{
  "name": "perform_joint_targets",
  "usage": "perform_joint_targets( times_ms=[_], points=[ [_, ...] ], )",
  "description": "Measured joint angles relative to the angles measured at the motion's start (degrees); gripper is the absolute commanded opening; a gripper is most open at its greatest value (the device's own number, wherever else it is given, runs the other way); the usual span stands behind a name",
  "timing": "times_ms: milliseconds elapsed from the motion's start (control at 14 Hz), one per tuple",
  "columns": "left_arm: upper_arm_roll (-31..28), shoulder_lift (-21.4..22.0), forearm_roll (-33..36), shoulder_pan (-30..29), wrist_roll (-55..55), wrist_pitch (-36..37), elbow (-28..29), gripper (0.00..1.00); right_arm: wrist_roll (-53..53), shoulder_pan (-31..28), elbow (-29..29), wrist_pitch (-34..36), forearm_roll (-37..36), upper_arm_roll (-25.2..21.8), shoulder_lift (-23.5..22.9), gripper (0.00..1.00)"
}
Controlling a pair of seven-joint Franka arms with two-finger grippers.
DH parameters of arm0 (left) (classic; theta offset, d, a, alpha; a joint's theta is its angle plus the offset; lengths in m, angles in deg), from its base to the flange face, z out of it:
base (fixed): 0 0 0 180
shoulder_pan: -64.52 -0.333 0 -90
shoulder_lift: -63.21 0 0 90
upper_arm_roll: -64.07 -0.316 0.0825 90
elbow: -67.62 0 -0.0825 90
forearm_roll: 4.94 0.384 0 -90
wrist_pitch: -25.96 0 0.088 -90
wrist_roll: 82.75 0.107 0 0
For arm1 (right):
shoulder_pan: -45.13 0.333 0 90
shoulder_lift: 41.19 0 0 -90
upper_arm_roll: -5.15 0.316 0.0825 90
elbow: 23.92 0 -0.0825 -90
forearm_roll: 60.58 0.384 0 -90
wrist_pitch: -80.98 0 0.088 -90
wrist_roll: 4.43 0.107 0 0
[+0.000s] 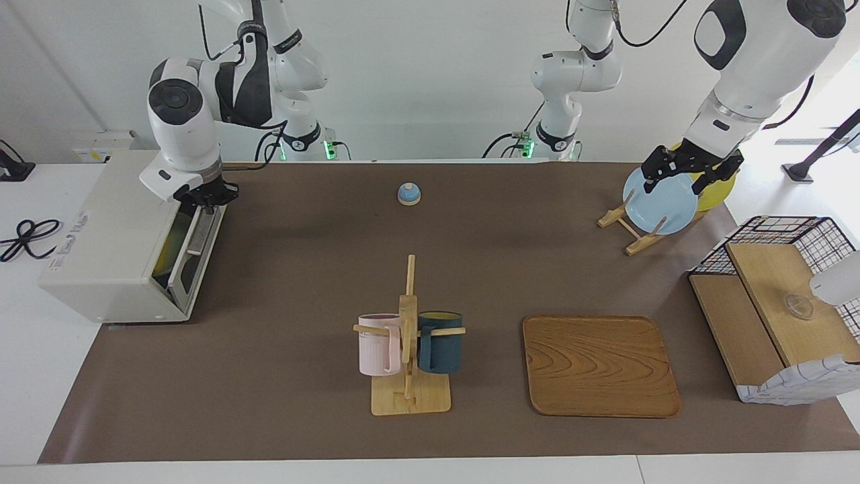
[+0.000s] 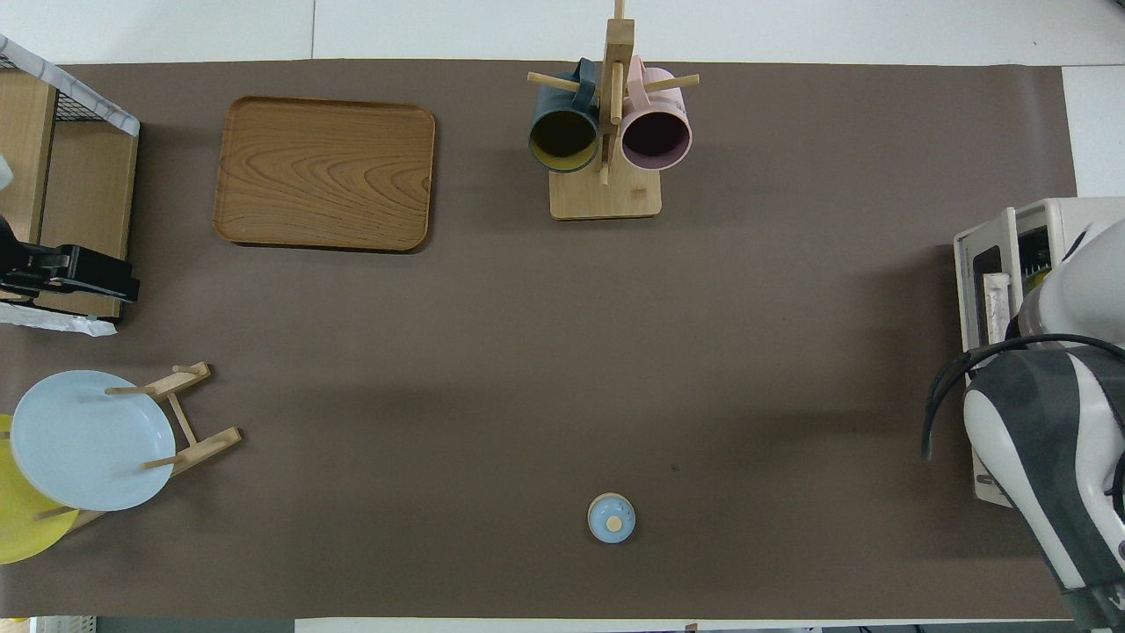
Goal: Put corn in oven
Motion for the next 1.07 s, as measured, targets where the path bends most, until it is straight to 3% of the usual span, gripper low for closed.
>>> perform_joint_targets(
  times_ms=[427, 641, 783, 926, 1068],
  points=[
    [0.0, 0.0, 0.0, 0.0, 0.0, 0.0, 0.0, 1.0, -8.7, -1.0, 0.5, -0.2, -0.3, -1.4, 0.6, 0.0],
    [0.0, 0.0, 0.0, 0.0, 0.0, 0.0, 0.0, 1.0, -11.0, -1.2, 1.1, -0.2, -0.3, -1.5, 1.2, 0.1],
    [0.0, 0.0, 0.0, 0.0, 0.0, 0.0, 0.0, 1.0, -11.1, -1.0, 2.7, 0.6, -0.3, -0.9, 1.5, 0.28],
    [0.0, 0.0, 0.0, 0.0, 0.0, 0.0, 0.0, 1.0, -11.1, 0.0, 5.6, 2.1, 0.6, -0.5, 1.6, 0.61],
    [0.0, 0.0, 0.0, 0.0, 0.0, 0.0, 0.0, 1.0, -11.1, 1.2, 7.9, 2.7, 4.5, -0.3, 1.7, 0.85]
  ],
)
